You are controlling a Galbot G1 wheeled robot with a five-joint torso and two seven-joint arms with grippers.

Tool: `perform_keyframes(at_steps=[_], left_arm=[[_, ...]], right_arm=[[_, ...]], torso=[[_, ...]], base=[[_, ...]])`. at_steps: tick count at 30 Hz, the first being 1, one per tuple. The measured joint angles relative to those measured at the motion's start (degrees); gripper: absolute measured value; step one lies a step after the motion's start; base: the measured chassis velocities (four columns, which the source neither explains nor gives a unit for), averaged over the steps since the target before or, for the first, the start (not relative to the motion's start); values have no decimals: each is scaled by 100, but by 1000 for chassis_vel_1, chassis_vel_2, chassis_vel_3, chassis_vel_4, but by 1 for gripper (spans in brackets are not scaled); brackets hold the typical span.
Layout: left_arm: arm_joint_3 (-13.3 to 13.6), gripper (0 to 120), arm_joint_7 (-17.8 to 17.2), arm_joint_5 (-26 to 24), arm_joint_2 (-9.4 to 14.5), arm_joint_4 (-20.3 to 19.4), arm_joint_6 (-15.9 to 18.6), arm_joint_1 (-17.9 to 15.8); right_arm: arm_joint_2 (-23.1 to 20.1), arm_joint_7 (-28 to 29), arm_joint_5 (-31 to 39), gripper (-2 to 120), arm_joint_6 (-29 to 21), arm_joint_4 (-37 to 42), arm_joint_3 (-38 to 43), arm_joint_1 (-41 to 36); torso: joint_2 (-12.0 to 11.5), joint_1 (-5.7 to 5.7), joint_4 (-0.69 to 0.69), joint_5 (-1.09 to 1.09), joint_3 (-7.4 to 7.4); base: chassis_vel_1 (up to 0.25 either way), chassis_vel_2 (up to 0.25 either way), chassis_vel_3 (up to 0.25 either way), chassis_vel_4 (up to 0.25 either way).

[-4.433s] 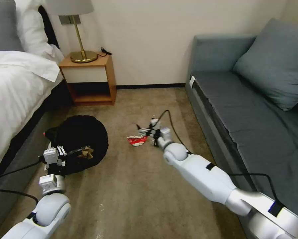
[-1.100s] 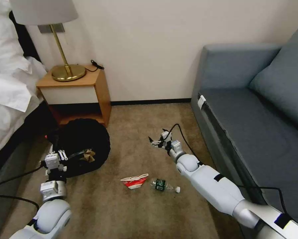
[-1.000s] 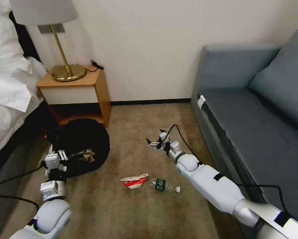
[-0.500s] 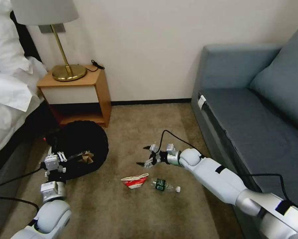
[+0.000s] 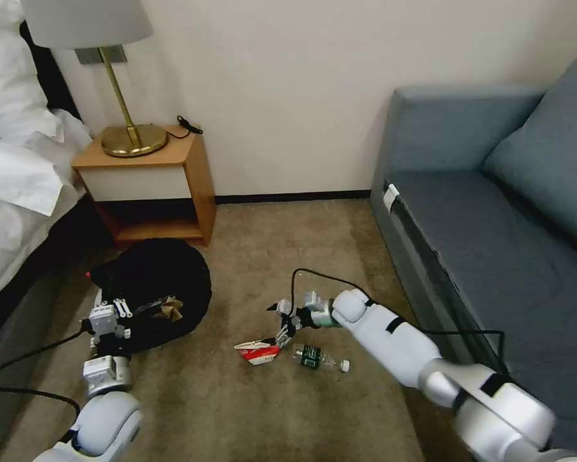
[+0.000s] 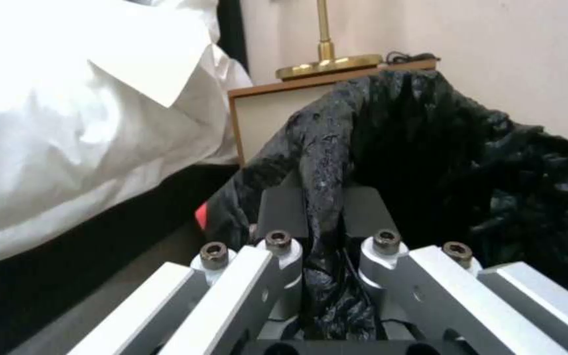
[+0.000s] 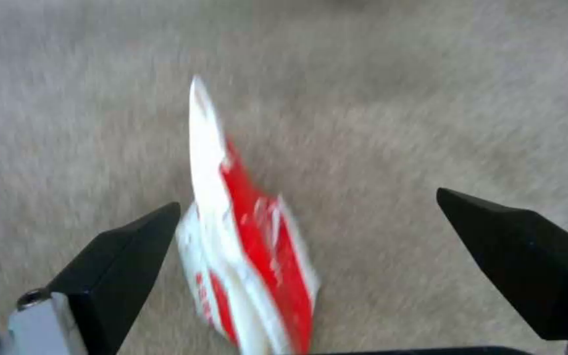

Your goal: Pick up the trash bin, then pick up the garbage on the floor and place it into the trash bin.

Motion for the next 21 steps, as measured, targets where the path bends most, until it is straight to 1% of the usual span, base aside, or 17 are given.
perform_keyframes(at_steps=[8,11,12,13,15,16,20,21], left_arm=[[-40,6,-1,66,-42,-52,-35,130],[-41,6,-1,90,-62,-52,-47,140],[-39,6,-1,100,-73,-52,-49,140],[-39,6,-1,100,-73,-52,-49,140],[-34,6,0,109,-82,-52,-52,141],[-34,6,0,109,-82,-52,-52,141],[-53,6,2,120,-74,-79,-75,192],[-53,6,2,120,-74,-79,-75,192]], right_arm=[[144,42,-471,100,59,-163,25,-142],[232,293,-793,100,130,-310,38,-172],[288,563,-1020,100,173,-392,56,-188],[288,563,-1020,100,173,-392,56,-188],[361,852,-1233,98,185,-447,68,-205],[361,852,-1233,98,185,-447,68,-205],[391,949,-1388,79,173,-445,73,-242],[391,949,-1388,79,173,-445,73,-242]], torso=[[0,0,0,0,0],[0,0,-1,0,0],[0,0,-1,0,0],[0,0,-1,0,0],[0,0,-1,0,0],[0,0,-1,0,0],[0,0,-1,0,0],[0,0,-1,0,0]], base=[[0,0,0,0],[0,0,0,0],[0,0,0,0],[0,0,0,0],[0,0,0,0],[0,0,0,0],[0,0,0,0],[0,0,0,0]])
